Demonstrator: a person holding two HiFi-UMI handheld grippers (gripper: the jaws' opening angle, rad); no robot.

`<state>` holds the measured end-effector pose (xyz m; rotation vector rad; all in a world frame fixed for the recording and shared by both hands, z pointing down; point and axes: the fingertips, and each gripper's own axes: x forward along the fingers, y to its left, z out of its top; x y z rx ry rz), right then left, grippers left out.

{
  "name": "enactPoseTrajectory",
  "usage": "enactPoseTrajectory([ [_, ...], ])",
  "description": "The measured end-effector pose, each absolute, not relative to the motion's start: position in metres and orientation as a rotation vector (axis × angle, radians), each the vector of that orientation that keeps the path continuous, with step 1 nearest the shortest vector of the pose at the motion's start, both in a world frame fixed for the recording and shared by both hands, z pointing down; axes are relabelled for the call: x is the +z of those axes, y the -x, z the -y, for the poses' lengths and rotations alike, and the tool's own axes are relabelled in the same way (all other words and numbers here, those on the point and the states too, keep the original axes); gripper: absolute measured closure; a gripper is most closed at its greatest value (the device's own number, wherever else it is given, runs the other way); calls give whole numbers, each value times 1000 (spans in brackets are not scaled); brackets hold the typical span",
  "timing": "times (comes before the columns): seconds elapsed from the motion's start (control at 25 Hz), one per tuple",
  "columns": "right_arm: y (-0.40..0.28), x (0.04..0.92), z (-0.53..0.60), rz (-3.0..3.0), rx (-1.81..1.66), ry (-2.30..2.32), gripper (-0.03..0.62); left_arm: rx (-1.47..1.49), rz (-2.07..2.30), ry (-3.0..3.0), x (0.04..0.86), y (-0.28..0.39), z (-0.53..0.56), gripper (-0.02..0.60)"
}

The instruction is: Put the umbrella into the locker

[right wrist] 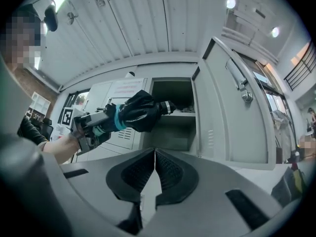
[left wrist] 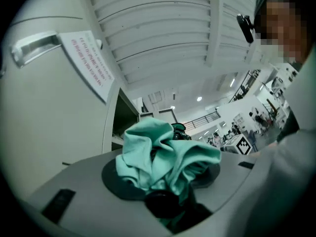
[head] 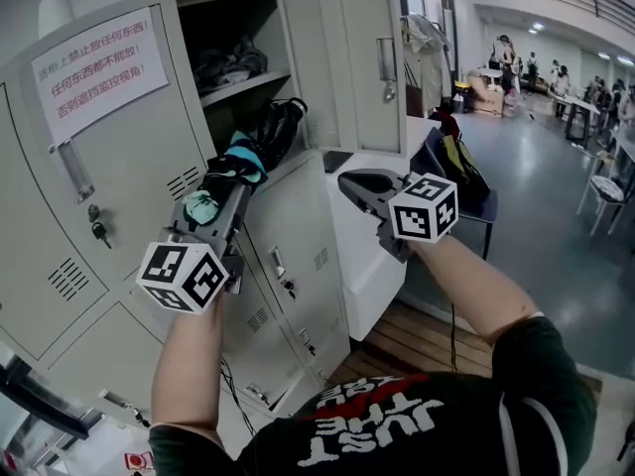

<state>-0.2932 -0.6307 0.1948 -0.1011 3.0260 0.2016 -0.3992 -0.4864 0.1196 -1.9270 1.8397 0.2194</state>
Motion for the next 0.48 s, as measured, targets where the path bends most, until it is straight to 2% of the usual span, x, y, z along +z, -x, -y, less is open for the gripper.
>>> enactPoseTrajectory([
  [0.48,289,190,634,-3036,227,100,559,-397,-1907,1652,88,400,560,377],
])
